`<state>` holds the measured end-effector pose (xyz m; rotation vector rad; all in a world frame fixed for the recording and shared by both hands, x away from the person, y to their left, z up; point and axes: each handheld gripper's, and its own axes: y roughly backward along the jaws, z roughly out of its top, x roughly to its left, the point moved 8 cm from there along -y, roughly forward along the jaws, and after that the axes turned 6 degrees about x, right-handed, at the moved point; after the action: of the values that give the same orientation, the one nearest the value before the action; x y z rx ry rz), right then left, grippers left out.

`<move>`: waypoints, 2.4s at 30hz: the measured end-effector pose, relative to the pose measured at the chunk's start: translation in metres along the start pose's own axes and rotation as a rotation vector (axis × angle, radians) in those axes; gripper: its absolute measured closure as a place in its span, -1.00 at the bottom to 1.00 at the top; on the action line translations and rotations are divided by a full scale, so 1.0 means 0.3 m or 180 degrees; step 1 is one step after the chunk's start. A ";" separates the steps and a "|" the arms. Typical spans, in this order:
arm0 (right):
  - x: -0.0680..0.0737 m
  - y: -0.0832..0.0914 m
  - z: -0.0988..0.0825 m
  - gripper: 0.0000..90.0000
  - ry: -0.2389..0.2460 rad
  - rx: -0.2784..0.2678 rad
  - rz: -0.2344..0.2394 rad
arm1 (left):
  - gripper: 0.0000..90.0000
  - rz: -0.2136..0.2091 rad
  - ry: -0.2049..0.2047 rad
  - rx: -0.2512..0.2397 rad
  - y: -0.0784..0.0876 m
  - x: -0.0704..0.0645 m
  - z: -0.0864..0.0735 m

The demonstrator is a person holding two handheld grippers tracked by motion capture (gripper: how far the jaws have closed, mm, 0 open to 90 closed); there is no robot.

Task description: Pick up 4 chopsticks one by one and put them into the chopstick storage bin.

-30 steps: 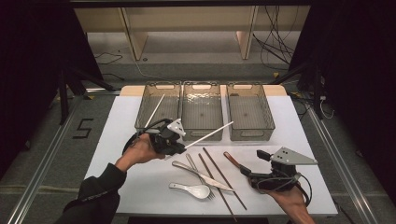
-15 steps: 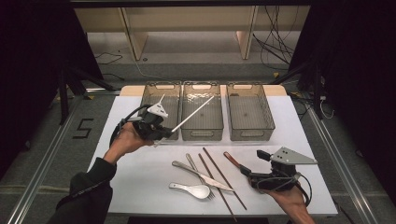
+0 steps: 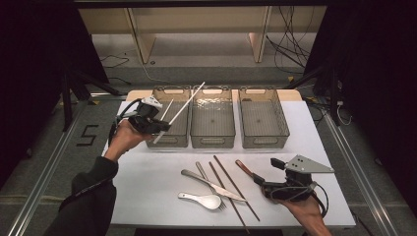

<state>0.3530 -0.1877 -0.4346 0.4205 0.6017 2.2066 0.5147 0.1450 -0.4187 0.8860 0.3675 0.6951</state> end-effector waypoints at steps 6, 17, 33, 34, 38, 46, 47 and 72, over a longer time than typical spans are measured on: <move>-0.001 0.000 0.000 -0.56 -0.0008 0.0003 -0.0002 | 0.87 0.0088 0.0064 -0.0029 -0.008 0.059 0.033; 0.000 0.001 -0.001 -0.56 -0.0023 0.0006 0.0009 | 0.87 0.0262 0.0175 0.0028 -0.056 0.139 0.056; 0.001 0.002 0.000 -0.56 -0.0019 -0.0002 0.0016 | 0.86 0.0336 0.0513 0.0160 -0.150 0.208 -0.017; 0.001 0.002 0.000 -0.56 -0.0018 -0.0001 0.0016 | 0.86 0.0337 0.0525 0.0166 -0.154 0.209 -0.022; 0.001 0.002 -0.001 -0.56 -0.0018 0.0003 0.0015 | 0.86 0.0327 0.0565 0.0175 -0.163 0.210 -0.030; 0.000 0.002 -0.001 -0.56 -0.0012 -0.0001 0.0014 | 0.86 0.0321 0.0608 0.0261 -0.178 0.208 -0.041; 0.000 0.002 -0.001 -0.56 -0.0011 -0.0001 0.0014 | 0.86 0.0317 0.0618 0.0270 -0.181 0.206 -0.043; 0.001 0.001 -0.001 -0.56 -0.0014 0.0004 0.0019 | 0.54 0.0358 0.0891 0.0271 -0.188 0.220 -0.064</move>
<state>0.3524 -0.1877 -0.4348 0.4283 0.6001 2.2106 0.5743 0.1770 -0.4765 0.8965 0.6038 0.9165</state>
